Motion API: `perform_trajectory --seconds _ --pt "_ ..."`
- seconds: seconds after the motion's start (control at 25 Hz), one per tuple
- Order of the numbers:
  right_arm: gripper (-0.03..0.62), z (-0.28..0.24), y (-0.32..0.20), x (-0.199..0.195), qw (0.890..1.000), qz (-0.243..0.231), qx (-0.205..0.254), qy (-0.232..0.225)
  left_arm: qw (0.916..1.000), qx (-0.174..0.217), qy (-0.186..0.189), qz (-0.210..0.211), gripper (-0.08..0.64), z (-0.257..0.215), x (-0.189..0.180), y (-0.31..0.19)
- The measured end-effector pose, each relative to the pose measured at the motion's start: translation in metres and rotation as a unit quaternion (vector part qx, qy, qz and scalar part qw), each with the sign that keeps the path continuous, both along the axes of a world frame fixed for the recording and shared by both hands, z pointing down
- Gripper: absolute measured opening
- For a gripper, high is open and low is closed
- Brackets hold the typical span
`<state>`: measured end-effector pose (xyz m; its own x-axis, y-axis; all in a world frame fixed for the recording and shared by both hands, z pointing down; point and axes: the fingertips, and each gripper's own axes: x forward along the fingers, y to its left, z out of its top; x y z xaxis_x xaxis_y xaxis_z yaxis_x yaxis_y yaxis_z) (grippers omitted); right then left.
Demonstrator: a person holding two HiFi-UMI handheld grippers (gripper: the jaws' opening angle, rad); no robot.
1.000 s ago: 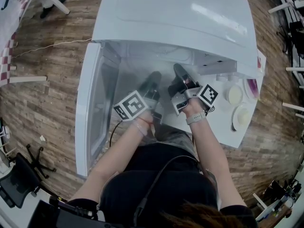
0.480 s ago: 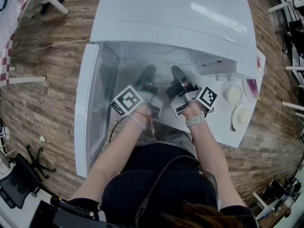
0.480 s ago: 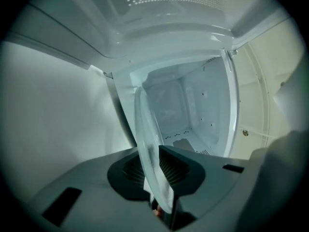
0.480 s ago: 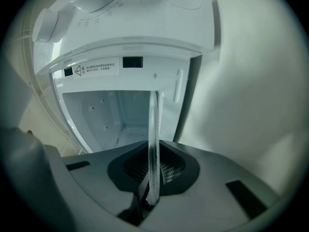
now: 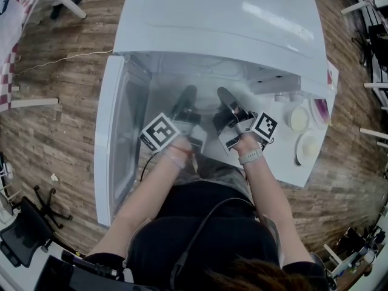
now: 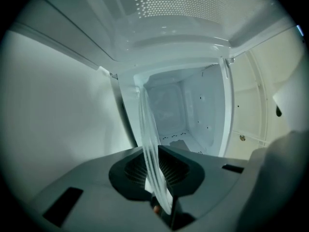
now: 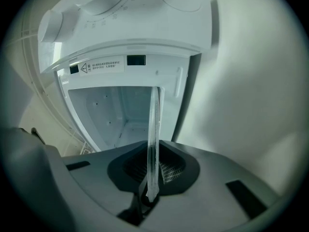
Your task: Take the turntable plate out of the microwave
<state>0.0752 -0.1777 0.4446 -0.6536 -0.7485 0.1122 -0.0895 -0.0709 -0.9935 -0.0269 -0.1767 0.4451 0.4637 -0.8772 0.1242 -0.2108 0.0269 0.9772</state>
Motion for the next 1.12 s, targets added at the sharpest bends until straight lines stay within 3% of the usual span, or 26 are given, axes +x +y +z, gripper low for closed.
perform_trajectory --seconds 0.32,0.6,1.12 --pt "0.042 -0.001 0.0 0.003 1.0 -0.009 0.004 0.022 0.9999 -0.005 0.016 0.0 0.049 -0.001 0.001 0.002" --pt "0.086 0.001 -0.018 0.032 0.998 0.038 0.0 0.048 0.9998 -0.005 0.021 0.0 0.048 -0.002 0.003 0.005" --pt "0.055 -0.003 -0.023 0.029 0.996 0.049 0.027 0.063 0.9998 -0.002 0.017 0.0 0.048 -0.001 0.0 0.007"
